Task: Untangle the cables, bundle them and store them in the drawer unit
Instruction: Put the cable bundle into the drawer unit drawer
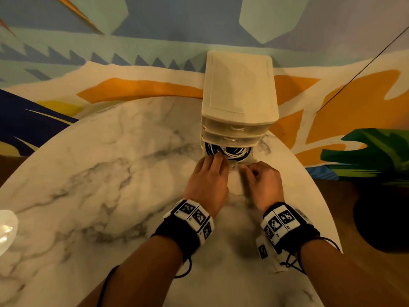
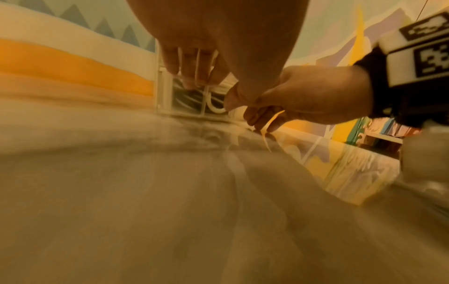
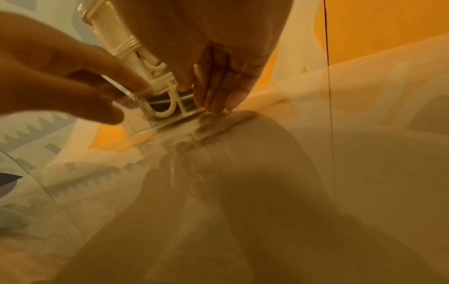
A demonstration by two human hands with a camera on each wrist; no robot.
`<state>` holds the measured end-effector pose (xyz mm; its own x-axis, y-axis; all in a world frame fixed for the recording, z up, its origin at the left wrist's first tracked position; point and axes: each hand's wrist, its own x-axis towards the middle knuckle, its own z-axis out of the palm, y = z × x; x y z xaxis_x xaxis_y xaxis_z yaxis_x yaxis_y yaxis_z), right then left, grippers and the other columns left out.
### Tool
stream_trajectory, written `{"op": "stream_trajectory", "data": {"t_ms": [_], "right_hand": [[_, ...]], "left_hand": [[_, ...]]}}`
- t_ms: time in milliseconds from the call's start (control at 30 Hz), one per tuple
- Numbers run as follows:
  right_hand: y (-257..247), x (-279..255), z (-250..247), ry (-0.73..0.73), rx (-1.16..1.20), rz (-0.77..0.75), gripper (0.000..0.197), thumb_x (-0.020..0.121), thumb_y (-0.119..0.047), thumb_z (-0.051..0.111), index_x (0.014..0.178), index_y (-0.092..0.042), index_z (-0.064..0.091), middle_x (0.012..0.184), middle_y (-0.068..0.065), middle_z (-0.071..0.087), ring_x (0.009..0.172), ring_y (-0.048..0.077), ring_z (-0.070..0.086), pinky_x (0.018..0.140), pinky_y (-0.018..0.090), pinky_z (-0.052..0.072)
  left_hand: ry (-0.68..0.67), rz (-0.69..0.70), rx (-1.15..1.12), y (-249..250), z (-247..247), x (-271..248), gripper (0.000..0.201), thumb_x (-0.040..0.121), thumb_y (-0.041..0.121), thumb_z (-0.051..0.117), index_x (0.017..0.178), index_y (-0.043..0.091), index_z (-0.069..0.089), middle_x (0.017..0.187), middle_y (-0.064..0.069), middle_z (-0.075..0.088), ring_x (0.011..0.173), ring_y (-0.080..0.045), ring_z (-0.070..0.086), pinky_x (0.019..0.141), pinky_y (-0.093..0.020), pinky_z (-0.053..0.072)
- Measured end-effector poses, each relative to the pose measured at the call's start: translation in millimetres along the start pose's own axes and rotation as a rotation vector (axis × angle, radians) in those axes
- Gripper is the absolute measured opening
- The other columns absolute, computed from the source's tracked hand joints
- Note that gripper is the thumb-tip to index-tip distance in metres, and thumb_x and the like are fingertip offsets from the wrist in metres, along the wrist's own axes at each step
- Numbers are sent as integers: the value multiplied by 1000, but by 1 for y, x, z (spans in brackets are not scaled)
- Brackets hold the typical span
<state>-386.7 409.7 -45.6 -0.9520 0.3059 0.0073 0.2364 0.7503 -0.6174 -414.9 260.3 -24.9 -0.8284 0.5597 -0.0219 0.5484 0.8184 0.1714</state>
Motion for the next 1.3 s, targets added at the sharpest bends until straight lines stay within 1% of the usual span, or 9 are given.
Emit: {"op": "stream_trajectory", "data": {"t_ms": [300,633,733,800,900,1033,1133,1233,1300], "right_hand": [[1,3,1,-2,9,-14,27,93,-32,56,87,-12,73,85,7,68,76,22,59,71,29,44],[-3,7,-1,-33,4,22,29,93,-34,54,90,-11,73,91,9,68,81,26,60,73,32,45],[-2,8,-2,-62,-1,13,30,93,-34,54,88,-11,72,89,9,67,80,27,59,70,29,41],[-1,7,-5,-71,8,35,29,93,-34,54,85,-12,71,85,8,68,78,27,59,68,28,40],[6,2,-1,-46,153,174,30,92,-37,54,78,-15,68,74,7,68,74,28,61,68,34,48],[9,3,15,-38,449,338,33,85,-46,48,78,-18,65,77,2,71,78,27,66,80,52,52],[2,3,17,-63,511,343,25,93,-33,50,81,-16,63,83,7,72,80,29,66,80,52,53],[-9,12,14,-79,619,326,25,95,-30,50,94,-7,61,85,15,69,72,28,62,70,46,51],[-14,32,16,-58,608,311,39,88,-45,50,87,-7,60,81,20,68,69,35,61,67,48,50]], "left_hand": [[-118,8,6,-1,2,-6,80,80,23,53,147,3,16,154,-15,18,140,-31,20,117,-37,5],[-178,36,-15,-9,-5,-3,85,83,29,51,149,7,1,157,-11,2,144,-24,6,118,-33,-2],[-186,45,-50,-10,-9,-1,84,82,29,52,149,6,7,157,-11,6,144,-24,8,118,-33,2],[-110,30,-101,-10,-8,-5,71,81,28,51,144,4,28,151,-13,25,138,-27,26,115,-35,20],[149,-178,-307,-9,-2,-22,42,80,24,49,117,4,55,121,-11,52,105,-28,53,87,-37,48],[-25,-499,-1001,-1,7,-20,47,81,28,59,125,18,50,120,5,54,107,-15,54,94,-28,41],[-67,-569,-1382,2,12,-7,55,62,41,60,115,27,56,119,4,63,112,-19,57,102,-48,41],[-29,-526,-1367,2,6,7,62,65,35,58,126,29,49,130,2,57,121,-18,51,106,-47,38],[-17,-464,-1306,-2,-3,24,63,65,36,55,127,27,48,129,1,57,122,-18,51,106,-43,39]]}}
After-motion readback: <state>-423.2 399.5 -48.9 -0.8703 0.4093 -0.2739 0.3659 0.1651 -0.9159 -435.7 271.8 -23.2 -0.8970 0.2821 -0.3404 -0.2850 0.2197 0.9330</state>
